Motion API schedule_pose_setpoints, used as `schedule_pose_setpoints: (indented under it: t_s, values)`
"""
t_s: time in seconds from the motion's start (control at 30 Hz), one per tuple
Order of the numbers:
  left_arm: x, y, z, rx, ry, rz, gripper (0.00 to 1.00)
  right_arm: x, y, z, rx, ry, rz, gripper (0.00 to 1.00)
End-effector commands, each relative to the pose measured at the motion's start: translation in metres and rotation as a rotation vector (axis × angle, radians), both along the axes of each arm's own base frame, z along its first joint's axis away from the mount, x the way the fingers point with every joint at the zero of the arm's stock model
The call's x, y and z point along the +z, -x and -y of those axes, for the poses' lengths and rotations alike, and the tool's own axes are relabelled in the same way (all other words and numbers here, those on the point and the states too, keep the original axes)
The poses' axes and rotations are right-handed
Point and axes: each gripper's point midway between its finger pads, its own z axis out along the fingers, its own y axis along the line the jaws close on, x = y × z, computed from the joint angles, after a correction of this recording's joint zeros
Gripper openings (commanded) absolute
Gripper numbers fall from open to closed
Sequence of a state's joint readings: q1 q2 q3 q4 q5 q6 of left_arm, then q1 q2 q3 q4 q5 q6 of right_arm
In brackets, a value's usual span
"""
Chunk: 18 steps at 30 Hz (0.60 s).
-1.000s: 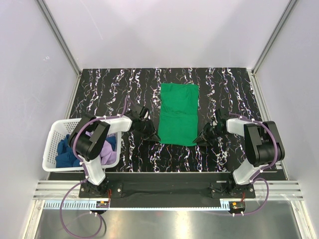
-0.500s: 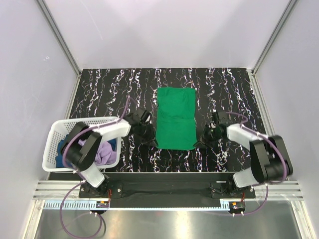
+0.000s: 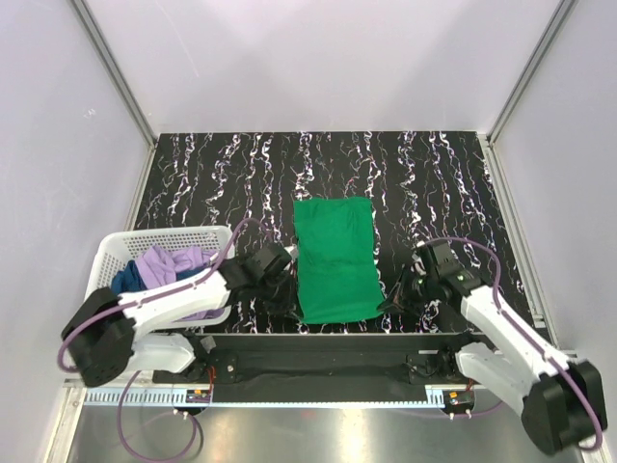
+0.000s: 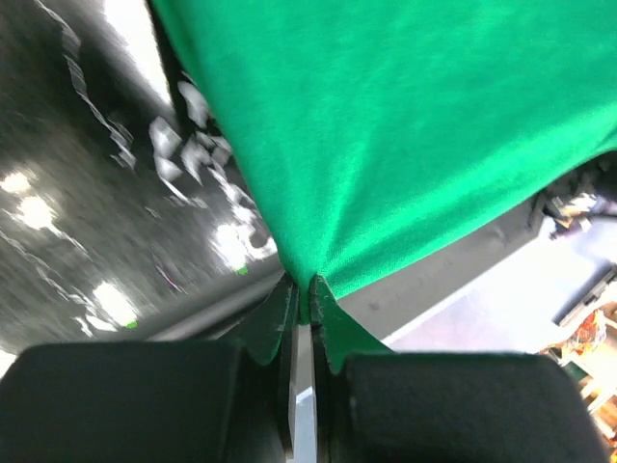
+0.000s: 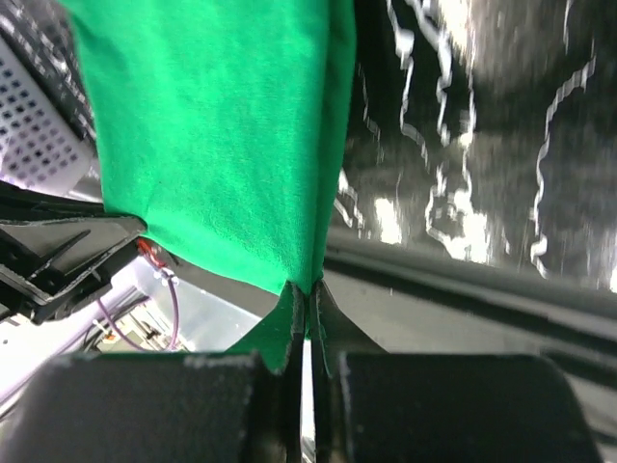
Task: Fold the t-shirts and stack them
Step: Fold the tshirt
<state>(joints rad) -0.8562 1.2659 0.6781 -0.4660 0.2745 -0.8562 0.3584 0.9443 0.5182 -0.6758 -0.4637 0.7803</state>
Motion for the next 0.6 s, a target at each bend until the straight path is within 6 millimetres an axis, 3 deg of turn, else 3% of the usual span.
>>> schedule_pose_setpoints:
  t_s: [0.0, 0.13, 0.3, 0.33, 0.43, 0.53, 0.57]
  values:
    - [0.013, 0.009, -0.007, 0.036, -0.013, 0.023, 0.0, 0.002, 0.025, 0.009, -0.02, 0.03, -0.061, 0.0]
    - [0.023, 0.018, -0.009, 0.035, -0.002, 0.017, 0.0, 0.003, 0.035, 0.01, -0.005, 0.024, -0.077, 0.0]
    - [0.053, 0.014, -0.009, 0.027, 0.005, 0.054, 0.0, 0.034, 0.028, 0.013, 0.01, 0.046, -0.01, 0.0]
    - [0.059, 0.012, -0.007, 0.025, 0.01, 0.065, 0.0, 0.049, 0.021, 0.011, 0.012, 0.038, 0.03, 0.0]
    - [0.078, 0.006, 0.002, 0.016, 0.033, 0.078, 0.0, 0.063, 0.011, 0.009, 0.021, 0.041, 0.049, 0.0]
    - [0.095, -0.005, 0.015, 0.014, 0.059, 0.075, 0.0, 0.085, -0.011, 0.004, 0.04, 0.048, 0.113, 0.0]
    - [0.096, -0.014, 0.015, 0.024, 0.052, 0.072, 0.0, 0.084, -0.02, 0.003, 0.042, 0.07, 0.108, 0.0]
